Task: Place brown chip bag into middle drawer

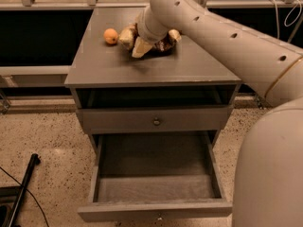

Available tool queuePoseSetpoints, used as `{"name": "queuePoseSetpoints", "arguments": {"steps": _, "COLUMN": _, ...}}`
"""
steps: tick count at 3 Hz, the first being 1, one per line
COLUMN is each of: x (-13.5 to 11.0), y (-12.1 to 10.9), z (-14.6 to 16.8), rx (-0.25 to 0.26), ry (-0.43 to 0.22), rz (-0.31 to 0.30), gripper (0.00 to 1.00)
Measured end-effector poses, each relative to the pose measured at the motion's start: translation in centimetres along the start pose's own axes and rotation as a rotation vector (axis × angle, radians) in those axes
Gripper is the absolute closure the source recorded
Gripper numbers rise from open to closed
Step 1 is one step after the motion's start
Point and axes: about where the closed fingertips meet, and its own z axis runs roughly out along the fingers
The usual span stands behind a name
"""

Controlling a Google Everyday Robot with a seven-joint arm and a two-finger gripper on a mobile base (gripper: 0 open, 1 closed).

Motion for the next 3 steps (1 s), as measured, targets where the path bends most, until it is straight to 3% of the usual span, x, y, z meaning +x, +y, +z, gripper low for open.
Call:
{"name": "queuePoseSetpoints", "arguments": {"steps": 1, "x": 0.0, "y": 1.5, "z": 1.3, "rx": -0.025, "ry": -0.003, "rz": 0.033, "gripper": 0.50}}
{"name": "queuePoseSetpoints", "arguments": {"steps": 2, "x": -0.6, "y": 2.6, "z": 1.6, "rx": -0.056, "ry": -0.055, "rz": 0.052, "gripper": 0.73}}
{"name": "queuePoseSetpoints", "arguments": {"steps": 3, "x": -0.4, "y": 2.5, "z": -1.4, "rx": -0.096, "ry": -0.179, "rz": 0.084, "gripper": 0.96}}
